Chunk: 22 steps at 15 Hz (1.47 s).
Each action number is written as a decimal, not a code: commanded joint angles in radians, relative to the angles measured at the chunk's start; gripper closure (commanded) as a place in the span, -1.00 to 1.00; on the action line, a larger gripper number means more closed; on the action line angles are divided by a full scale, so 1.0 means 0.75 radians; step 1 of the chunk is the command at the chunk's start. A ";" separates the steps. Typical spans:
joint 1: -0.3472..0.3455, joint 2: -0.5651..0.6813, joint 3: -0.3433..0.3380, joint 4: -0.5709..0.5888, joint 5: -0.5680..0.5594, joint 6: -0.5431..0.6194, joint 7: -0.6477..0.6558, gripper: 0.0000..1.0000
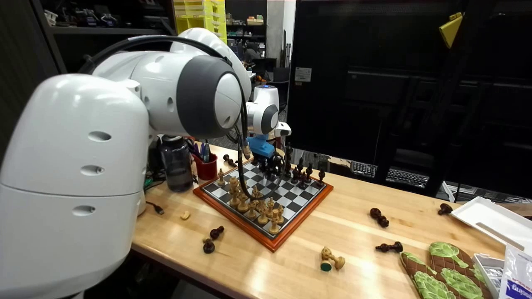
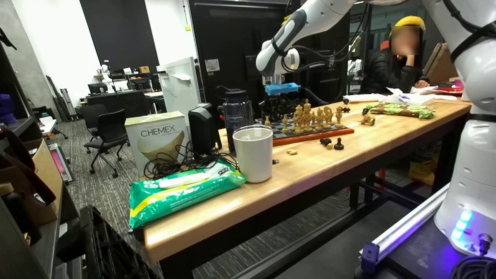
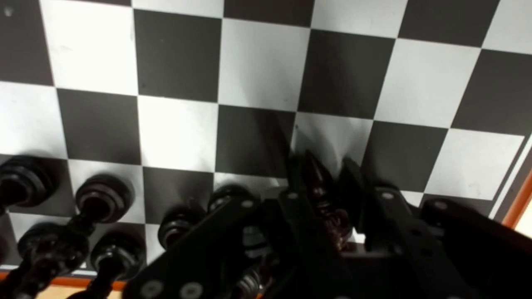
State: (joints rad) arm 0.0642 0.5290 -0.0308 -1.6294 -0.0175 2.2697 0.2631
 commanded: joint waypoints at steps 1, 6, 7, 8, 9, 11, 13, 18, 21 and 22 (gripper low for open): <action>-0.009 0.028 0.004 0.020 0.018 0.005 -0.022 1.00; -0.013 0.031 0.008 0.025 0.023 0.001 -0.035 0.91; -0.013 0.031 0.009 0.027 0.024 -0.001 -0.039 0.91; -0.012 0.032 0.009 0.030 0.020 -0.004 -0.041 0.91; -0.012 0.033 0.010 0.034 0.019 -0.006 -0.049 0.91; -0.006 0.033 0.008 0.043 0.008 -0.012 -0.057 0.91; 0.000 0.028 0.006 0.049 -0.001 -0.016 -0.060 0.91; 0.011 0.026 0.000 0.063 -0.018 -0.028 -0.063 0.91; 0.013 0.025 0.001 0.065 -0.019 -0.029 -0.064 0.91; 0.014 0.024 0.000 0.065 -0.020 -0.029 -0.064 0.91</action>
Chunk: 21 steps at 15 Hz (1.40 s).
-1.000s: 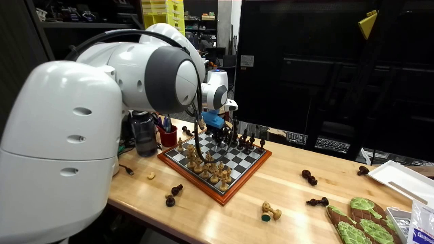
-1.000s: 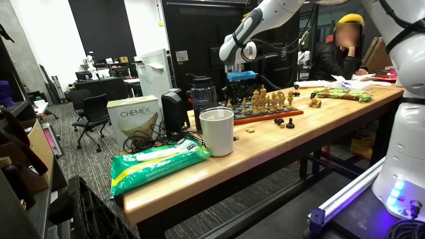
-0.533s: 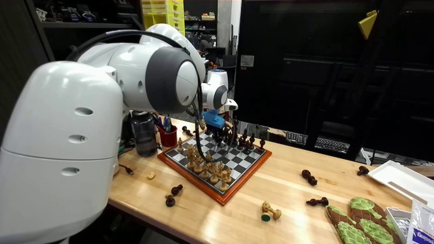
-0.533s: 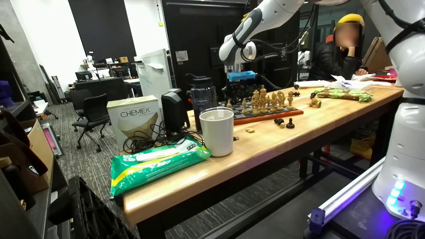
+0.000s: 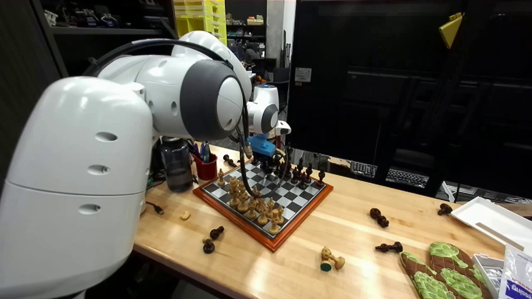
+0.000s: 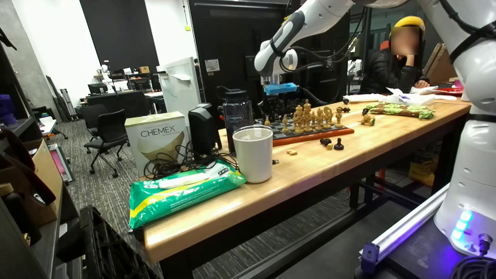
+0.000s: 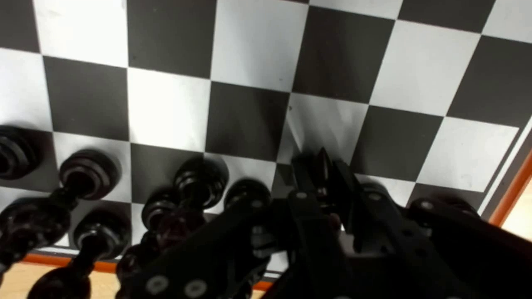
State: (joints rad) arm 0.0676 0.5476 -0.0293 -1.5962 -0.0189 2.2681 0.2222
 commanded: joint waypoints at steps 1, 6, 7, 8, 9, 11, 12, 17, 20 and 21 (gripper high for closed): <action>0.011 -0.002 -0.001 0.020 -0.018 -0.026 -0.010 0.91; 0.023 -0.023 -0.004 0.009 -0.033 -0.035 -0.001 0.91; 0.026 -0.028 -0.006 0.007 -0.037 -0.035 0.002 0.91; 0.030 -0.031 -0.007 0.007 -0.041 -0.039 0.004 0.91; 0.036 -0.037 -0.009 0.008 -0.048 -0.043 0.008 0.91; 0.048 -0.045 -0.014 0.015 -0.070 -0.058 0.017 0.91; 0.052 -0.048 -0.016 0.018 -0.082 -0.067 0.020 0.91; 0.068 -0.066 -0.021 0.030 -0.136 -0.117 0.029 0.91; 0.074 -0.085 -0.019 0.035 -0.165 -0.155 0.029 0.91; 0.077 -0.090 -0.020 0.036 -0.177 -0.165 0.032 0.91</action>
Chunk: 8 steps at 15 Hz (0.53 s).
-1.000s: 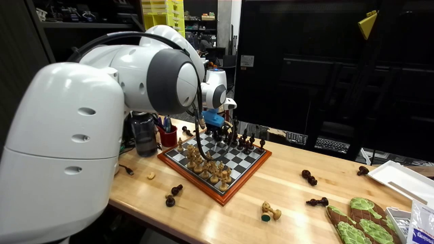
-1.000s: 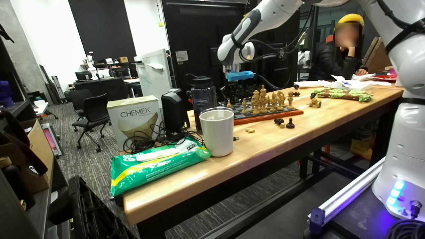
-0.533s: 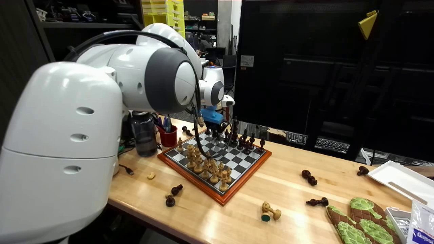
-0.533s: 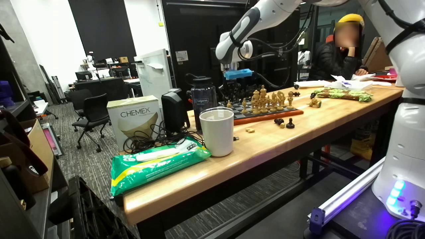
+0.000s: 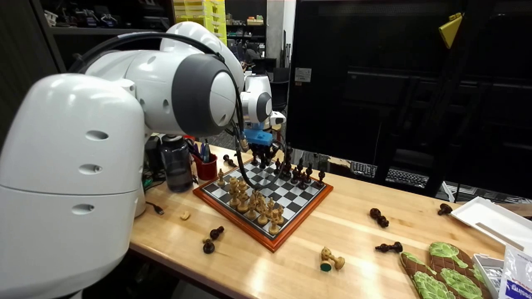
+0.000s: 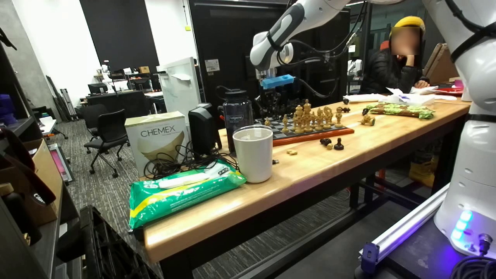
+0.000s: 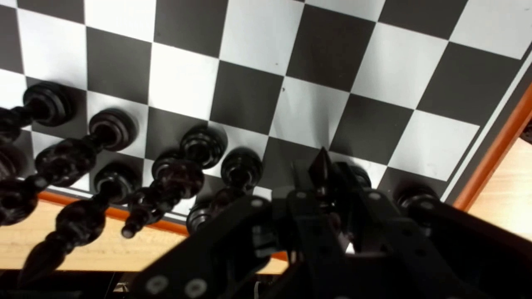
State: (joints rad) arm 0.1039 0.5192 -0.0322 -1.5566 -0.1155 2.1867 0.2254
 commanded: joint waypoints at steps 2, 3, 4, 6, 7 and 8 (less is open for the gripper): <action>0.035 -0.066 -0.016 -0.015 -0.071 -0.076 0.031 0.91; 0.039 -0.072 -0.015 -0.014 -0.082 -0.086 0.034 0.91; 0.042 -0.078 -0.015 -0.014 -0.093 -0.096 0.037 0.91; 0.048 -0.093 -0.015 -0.014 -0.114 -0.116 0.043 0.91; 0.051 -0.100 -0.013 -0.015 -0.123 -0.124 0.045 0.91; 0.053 -0.109 -0.012 -0.016 -0.129 -0.136 0.047 0.91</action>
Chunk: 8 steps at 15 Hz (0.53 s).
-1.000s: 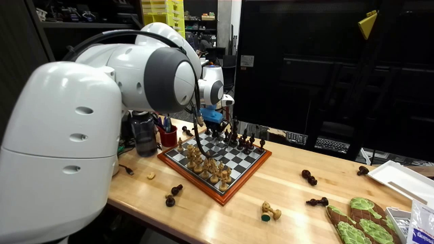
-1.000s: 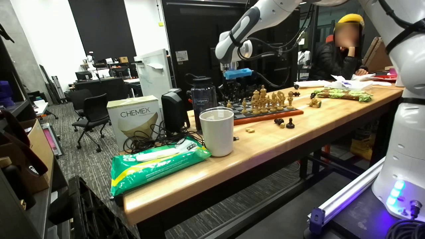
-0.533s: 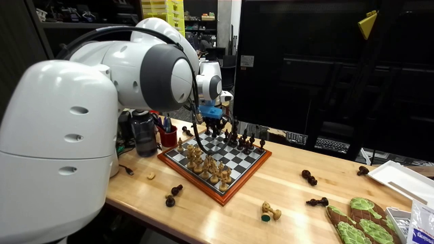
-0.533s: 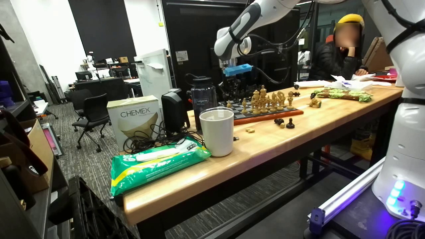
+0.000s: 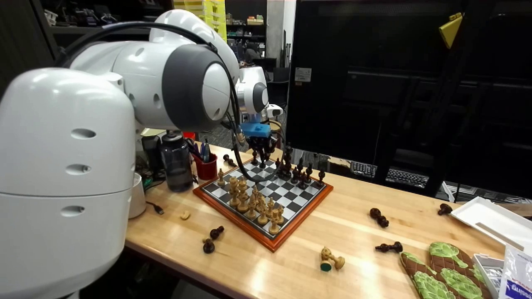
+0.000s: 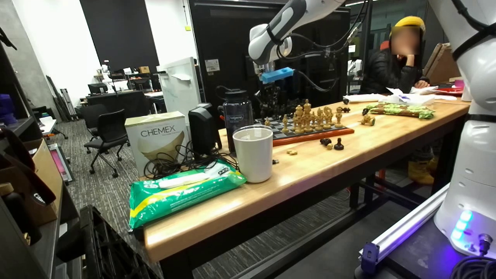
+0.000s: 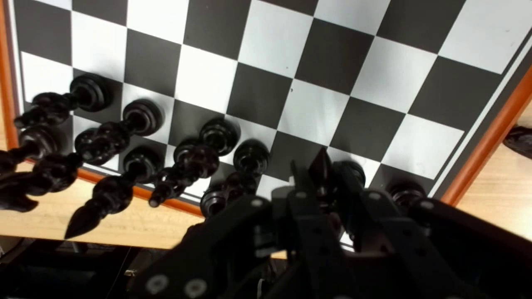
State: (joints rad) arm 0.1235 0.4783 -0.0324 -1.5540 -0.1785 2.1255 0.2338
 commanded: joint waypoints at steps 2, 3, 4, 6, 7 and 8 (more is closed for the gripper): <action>0.033 -0.071 -0.010 -0.021 -0.064 -0.078 0.043 0.91; 0.036 -0.078 -0.009 -0.021 -0.072 -0.090 0.047 0.91; 0.038 -0.085 -0.007 -0.021 -0.078 -0.099 0.048 0.91; 0.036 -0.099 0.001 -0.022 -0.076 -0.122 0.036 0.91; 0.033 -0.106 0.008 -0.025 -0.064 -0.132 0.025 0.91; 0.026 -0.115 0.018 -0.031 -0.044 -0.144 0.005 0.91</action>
State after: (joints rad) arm 0.1415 0.4346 -0.0302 -1.5539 -0.2135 2.0578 0.2461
